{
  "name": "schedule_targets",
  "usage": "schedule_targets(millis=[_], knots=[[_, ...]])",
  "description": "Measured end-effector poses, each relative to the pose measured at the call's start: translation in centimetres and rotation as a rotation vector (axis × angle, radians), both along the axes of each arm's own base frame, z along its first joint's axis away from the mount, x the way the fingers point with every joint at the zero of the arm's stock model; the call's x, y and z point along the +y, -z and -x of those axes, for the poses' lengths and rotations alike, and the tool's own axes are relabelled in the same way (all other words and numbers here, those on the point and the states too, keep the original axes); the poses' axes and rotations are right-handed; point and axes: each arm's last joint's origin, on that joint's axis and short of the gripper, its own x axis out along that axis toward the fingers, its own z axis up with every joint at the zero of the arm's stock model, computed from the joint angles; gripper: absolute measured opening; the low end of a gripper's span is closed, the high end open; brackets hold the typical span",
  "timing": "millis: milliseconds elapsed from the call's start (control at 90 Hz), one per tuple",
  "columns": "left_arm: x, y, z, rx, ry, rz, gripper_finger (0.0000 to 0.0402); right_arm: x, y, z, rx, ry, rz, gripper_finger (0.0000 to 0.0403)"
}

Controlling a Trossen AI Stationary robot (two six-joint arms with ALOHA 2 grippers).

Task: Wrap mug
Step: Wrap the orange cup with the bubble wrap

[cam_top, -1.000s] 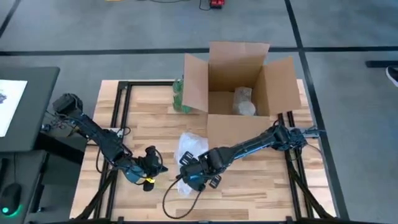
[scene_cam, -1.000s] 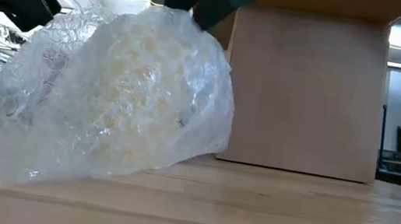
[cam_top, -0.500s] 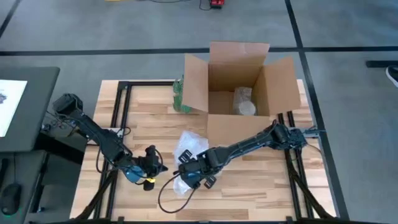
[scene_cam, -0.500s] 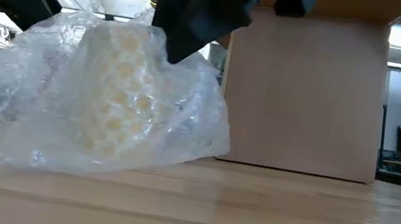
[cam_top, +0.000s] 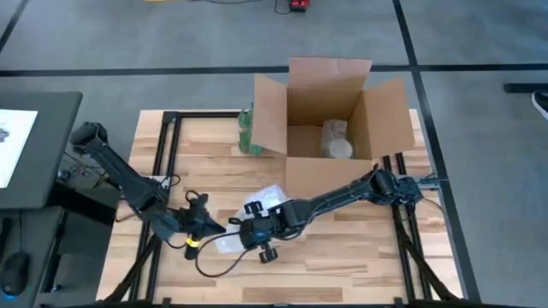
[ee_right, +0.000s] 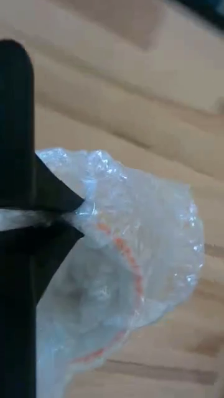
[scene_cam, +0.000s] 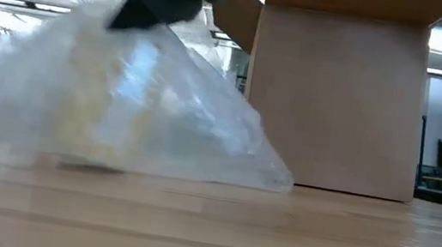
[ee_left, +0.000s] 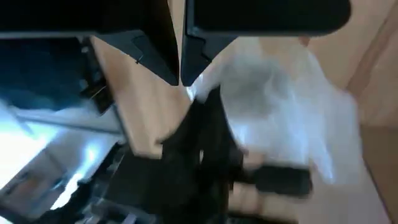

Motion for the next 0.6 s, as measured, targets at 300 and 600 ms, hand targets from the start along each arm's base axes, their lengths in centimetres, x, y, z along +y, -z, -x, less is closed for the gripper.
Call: schedule_targets(millis=[300,600], knots=[[0.3,-0.6,0.4,-0.029,0.004,0.017,0.0,-0.6,-1.0,-1.1,-0.114,0.066,-0.118,0.0097],[-0.8,1.0,-0.7,0.035,0.011,-0.002,0.0,0.4,-0.9,-0.7,-0.091,-0.007,-0.113,0.0162]])
